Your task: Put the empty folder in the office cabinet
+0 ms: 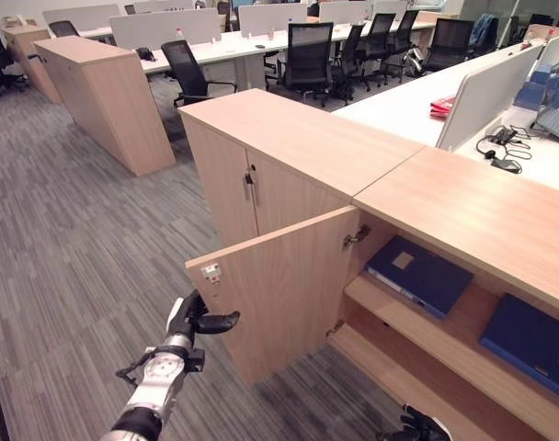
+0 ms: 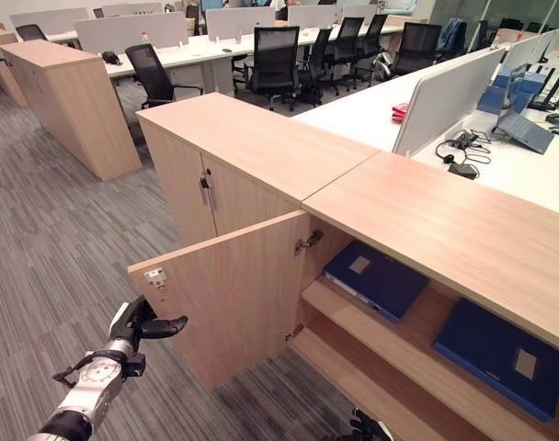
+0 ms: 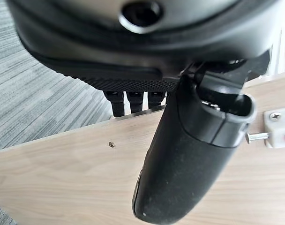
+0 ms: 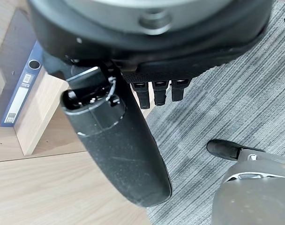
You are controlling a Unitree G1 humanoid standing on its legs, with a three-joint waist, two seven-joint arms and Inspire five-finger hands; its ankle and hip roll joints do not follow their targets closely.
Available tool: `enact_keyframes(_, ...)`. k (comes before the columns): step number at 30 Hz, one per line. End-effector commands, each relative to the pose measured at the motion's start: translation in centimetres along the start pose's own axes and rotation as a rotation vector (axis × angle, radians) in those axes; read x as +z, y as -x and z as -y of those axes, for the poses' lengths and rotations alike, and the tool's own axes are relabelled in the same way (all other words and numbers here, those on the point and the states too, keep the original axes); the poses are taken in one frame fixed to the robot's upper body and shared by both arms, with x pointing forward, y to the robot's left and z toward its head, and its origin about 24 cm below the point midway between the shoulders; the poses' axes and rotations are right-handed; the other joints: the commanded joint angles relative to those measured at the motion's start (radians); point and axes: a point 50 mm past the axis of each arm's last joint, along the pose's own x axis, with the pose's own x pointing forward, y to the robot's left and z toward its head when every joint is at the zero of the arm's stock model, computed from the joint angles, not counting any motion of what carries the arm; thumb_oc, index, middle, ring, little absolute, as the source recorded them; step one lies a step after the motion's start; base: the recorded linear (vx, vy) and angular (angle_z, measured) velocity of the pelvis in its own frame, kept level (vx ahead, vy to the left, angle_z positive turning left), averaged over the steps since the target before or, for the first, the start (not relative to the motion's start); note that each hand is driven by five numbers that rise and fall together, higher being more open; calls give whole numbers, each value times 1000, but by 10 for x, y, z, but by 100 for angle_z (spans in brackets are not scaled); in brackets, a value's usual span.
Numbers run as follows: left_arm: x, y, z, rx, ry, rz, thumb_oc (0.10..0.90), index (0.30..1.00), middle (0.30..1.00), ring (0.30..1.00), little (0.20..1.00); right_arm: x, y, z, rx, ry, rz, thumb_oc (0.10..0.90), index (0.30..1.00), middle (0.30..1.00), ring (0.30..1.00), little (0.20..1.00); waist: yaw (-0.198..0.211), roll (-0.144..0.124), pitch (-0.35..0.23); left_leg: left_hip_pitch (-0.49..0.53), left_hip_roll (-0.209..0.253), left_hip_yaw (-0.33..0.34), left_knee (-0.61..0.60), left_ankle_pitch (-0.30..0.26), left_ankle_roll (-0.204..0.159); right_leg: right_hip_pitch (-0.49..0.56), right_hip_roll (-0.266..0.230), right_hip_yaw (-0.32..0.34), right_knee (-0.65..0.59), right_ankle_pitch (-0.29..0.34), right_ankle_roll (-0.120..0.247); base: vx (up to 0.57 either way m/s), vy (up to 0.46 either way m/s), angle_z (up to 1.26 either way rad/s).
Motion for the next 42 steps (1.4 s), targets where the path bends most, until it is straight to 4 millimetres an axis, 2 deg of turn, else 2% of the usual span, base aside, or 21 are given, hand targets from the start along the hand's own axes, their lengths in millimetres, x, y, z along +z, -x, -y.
enact_keyframes(1,90,-22,33,-187,-33,358,800,900,900,900,900,40,-9,8,-15,2,128,800,900,900,900,900,-21,-4,-9,39,9,1,-2,-119,-38,47,-57,-20,63,-107,101,2,42,1)
enact_keyframes(5,89,-11,46,-288,-50,388,800,900,900,900,900,48,-10,8,-19,-20,147,800,900,900,900,900,-13,-3,3,33,6,12,-2,-119,-29,27,-65,-12,78,-100,109,-1,59,-2)
enact_keyframes(10,70,3,44,-355,-77,341,800,900,900,900,900,65,-13,8,-24,-74,194,800,900,900,900,900,6,1,29,20,7,57,-2,-121,-23,-15,-74,-15,88,-71,125,-56,38,-19)
enact_keyframes(11,60,9,41,-377,-95,317,800,900,900,900,900,83,-14,8,-27,-134,252,800,900,900,900,900,14,3,45,0,15,91,-2,-115,-24,-50,-83,-39,98,-49,140,-119,2,-48)
enact_keyframes(13,50,16,38,-406,-117,281,800,900,900,900,900,103,-13,9,-26,-183,330,800,900,900,900,900,21,11,54,-26,26,117,-2,-106,-25,-75,-94,-53,102,-39,150,-141,-21,-68)
enact_keyframes(15,48,22,32,-421,-134,275,800,900,900,900,900,130,-10,11,-27,-188,421,800,900,900,900,900,33,28,79,-40,43,146,-2,-98,-24,-115,-125,-98,165,-42,155,-165,-45,-85)
enact_keyframes(17,40,31,25,-441,-136,244,800,900,900,900,900,164,-4,11,-27,-205,534,800,900,900,900,900,68,51,84,-46,70,195,-2,-107,-27,-90,-188,-223,207,-77,149,-119,-59,-86)
enact_keyframes(19,35,37,21,-458,-134,225,800,900,900,900,900,184,0,8,-12,-210,599,800,900,900,900,900,93,55,82,-45,81,251,2,-104,-24,-74,-248,-300,257,-79,142,-87,-68,-91)
enact_keyframes(22,34,47,17,-488,-117,221,800,900,900,900,900,205,7,18,-23,-213,674,800,900,900,900,900,111,41,69,-41,73,302,7,-102,-20,-35,-281,-292,263,-63,161,-39,-114,-94)
enact_keyframes(25,34,50,21,-502,-67,233,800,900,900,900,900,223,13,31,-60,-235,729,800,900,900,900,900,132,43,48,-58,73,337,22,-81,-33,25,-271,-310,173,-68,181,-65,-197,-51)
enact_keyframes(28,38,52,21,-496,-36,252,800,900,900,900,900,226,13,37,-81,-233,727,800,900,900,900,900,129,57,41,-50,92,352,24,-67,-49,45,-247,-292,112,-71,174,-31,-216,-40)
enact_keyframes(30,43,52,22,-488,-15,275,800,900,900,900,900,223,12,40,-80,-249,717,800,900,900,900,900,114,71,40,-41,117,364,24,-43,-71,60,-214,-272,72,-84,162,-45,-351,-42)
enact_keyframes(31,46,52,22,-477,22,293,800,900,900,900,900,217,11,41,-80,-245,703,800,900,900,900,900,92,86,41,-34,144,371,26,-17,-92,68,-183,-251,50,-104,144,-34,-319,-30)
enact_keyframes(32,46,52,22,-477,23,293,800,900,900,900,900,217,11,41,-80,-243,703,800,900,900,900,900,91,88,42,-32,147,372,25,-15,-94,69,-180,-251,48,-104,141,-58,-382,-40)
enact_keyframes(34,45,52,29,-477,70,296,800,900,900,900,900,206,9,40,-78,-225,673,800,900,900,900,900,56,111,46,-23,190,386,30,26,-125,84,-134,-226,25,-130,114,-46,-305,-43)
enact_keyframes(35,45,52,29,-476,71,296,800,900,900,900,900,206,9,40,-78,-224,673,800,900,900,900,900,56,113,47,-21,193,387,30,27,-127,85,-132,-225,23,-131,112,-32,-226,-38)
enact_keyframes(36,44,52,32,-474,90,293,800,900,900,900,900,202,9,38,-70,-222,667,800,900,900,900,900,40,123,48,-17,209,395,36,38,-138,87,-116,-213,17,-141,103,-33,-242,-34)
enact_keyframes(38,43,52,42,-487,118,297,800,900,900,900,900,193,7,36,-64,-198,644,800,900,900,900,900,11,143,51,-6,258,427,55,74,-168,89,-79,-182,9,-171,81,-31,-317,-46)
enact_keyframes(40,42,52,46,-491,135,294,800,900,900,900,900,190,7,31,-48,-178,638,800,900,900,900,900,-10,145,57,-4,291,462,93,84,-183,86,-63,-164,8,-187,69,5,-242,-56)
enact_keyframes(41,42,52,49,-493,147,297,800,900,900,900,900,192,6,28,-37,-159,642,800,900,900,900,900,-14,145,63,-5,308,463,127,93,-192,84,-53,-149,8,-197,66,36,-211,-78)
enact_keyframes(42,43,51,50,-484,156,300,800,900,900,900,900,195,6,24,-29,-143,647,800,900,900,900,900,-8,143,71,-14,315,437,161,112,-198,82,-45,-131,8,-201,63,43,-220,-92)
